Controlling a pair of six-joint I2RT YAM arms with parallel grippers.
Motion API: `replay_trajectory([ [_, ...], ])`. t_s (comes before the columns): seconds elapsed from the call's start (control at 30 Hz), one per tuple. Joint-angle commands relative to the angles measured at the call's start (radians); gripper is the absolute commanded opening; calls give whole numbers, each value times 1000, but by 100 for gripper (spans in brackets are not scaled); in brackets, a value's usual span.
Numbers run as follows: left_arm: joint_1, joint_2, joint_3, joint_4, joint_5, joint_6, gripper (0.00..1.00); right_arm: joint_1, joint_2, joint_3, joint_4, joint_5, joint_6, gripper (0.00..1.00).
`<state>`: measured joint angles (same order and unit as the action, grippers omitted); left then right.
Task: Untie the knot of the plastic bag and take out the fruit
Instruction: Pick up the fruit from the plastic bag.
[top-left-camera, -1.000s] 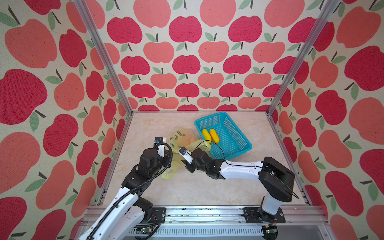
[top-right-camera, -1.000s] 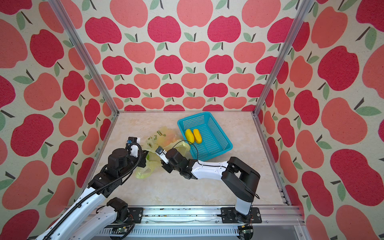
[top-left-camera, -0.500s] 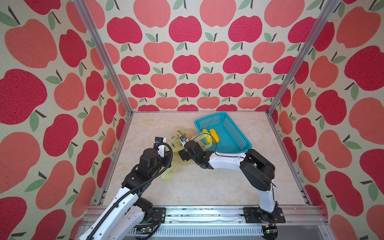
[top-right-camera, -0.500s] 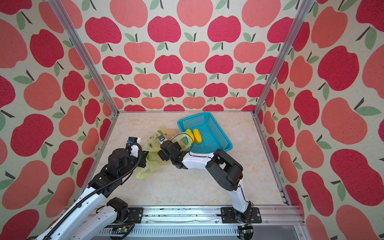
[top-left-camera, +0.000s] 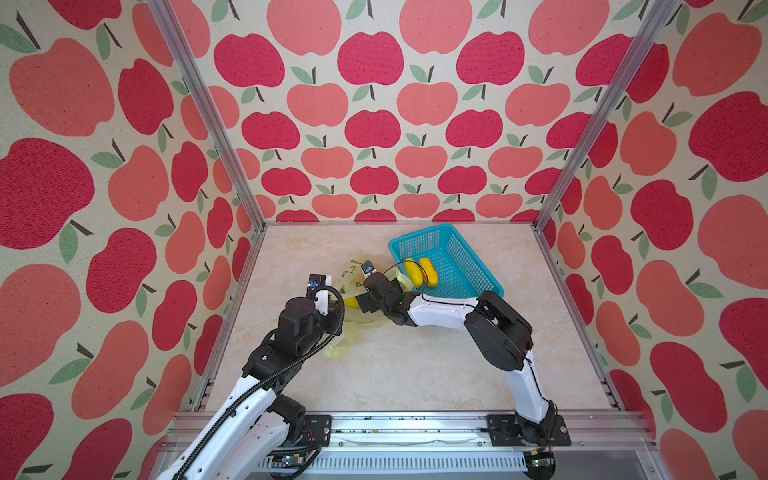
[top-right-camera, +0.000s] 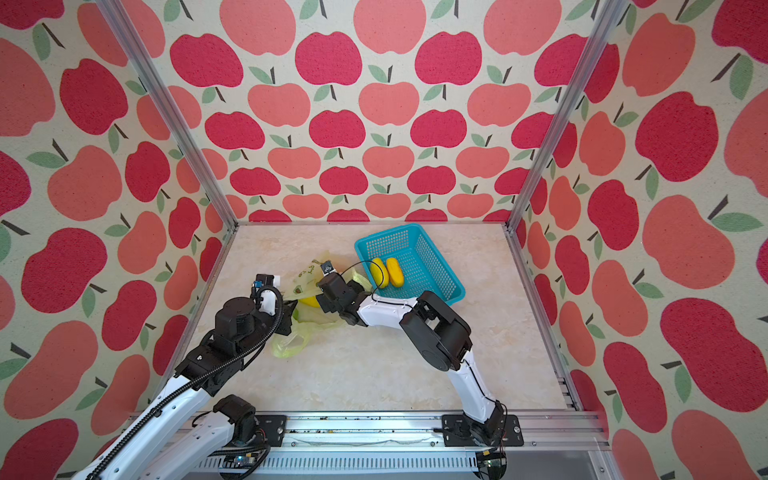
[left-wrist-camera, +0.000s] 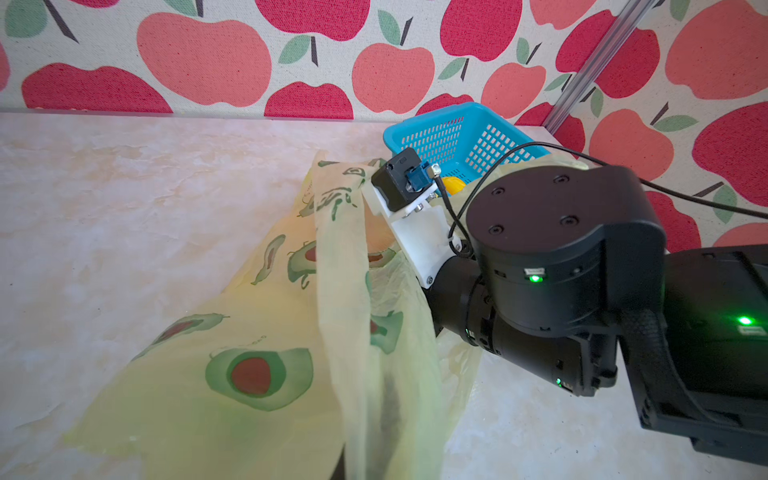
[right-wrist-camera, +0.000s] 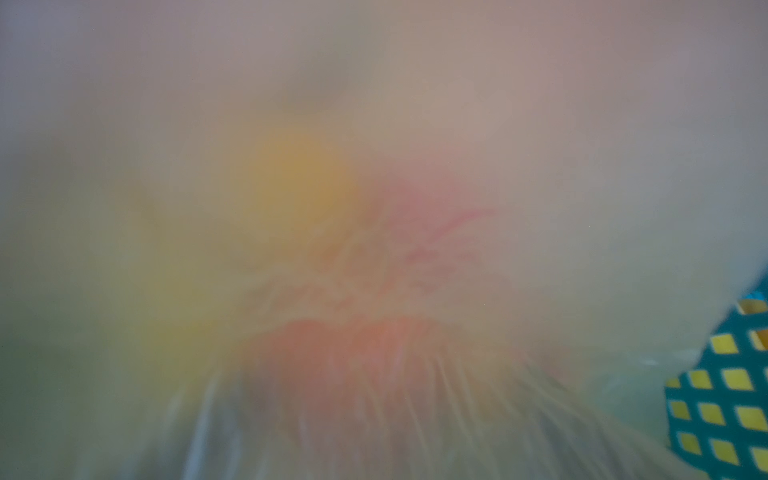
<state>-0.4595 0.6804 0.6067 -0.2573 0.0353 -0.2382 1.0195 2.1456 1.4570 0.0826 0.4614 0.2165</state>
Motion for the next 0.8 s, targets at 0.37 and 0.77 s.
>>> replay_trajectory([
  [0.37, 2, -7, -8, 3, 5, -7, 0, -35, 181, 187, -138, -133, 40, 95],
  [0.77, 2, -7, -6, 1, 7, -6, 0, -35, 106, 106, -71, -148, 30, 56],
])
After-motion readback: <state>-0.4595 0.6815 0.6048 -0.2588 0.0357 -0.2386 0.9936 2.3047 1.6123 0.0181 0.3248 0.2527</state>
